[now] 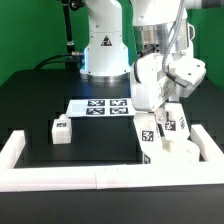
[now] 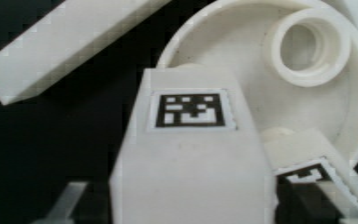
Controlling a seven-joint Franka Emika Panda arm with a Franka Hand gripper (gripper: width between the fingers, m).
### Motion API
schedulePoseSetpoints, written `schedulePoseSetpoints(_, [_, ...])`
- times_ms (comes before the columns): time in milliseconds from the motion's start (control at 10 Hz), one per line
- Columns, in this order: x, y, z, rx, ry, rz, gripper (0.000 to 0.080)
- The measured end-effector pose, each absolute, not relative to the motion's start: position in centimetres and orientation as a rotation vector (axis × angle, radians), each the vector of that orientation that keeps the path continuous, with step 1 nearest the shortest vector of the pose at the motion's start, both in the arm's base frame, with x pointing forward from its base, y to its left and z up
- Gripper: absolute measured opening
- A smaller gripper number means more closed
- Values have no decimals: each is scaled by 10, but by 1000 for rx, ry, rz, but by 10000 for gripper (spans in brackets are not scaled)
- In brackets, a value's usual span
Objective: Assemble stool
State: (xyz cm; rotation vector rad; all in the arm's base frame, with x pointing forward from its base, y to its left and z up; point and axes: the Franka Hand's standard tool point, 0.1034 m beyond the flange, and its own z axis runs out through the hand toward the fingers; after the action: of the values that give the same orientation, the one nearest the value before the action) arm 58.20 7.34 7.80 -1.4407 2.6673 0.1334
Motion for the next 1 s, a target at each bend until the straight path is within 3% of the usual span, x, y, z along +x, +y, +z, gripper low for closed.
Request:
schedulePoseSetpoints(100, [582,74,78,-1460,2656,132,548])
schedulePoseSetpoints(200, [582,74,78,-1470,2651,132,548])
schedulePoseSetpoints(300, [582,76,79,-1506,2629,134,628])
schedulePoseSetpoints(700, [588,107,114,-1952,2236,109,648])
schedulePoseSetpoints(1000, [589,107,115,-2175,2023,89,648])
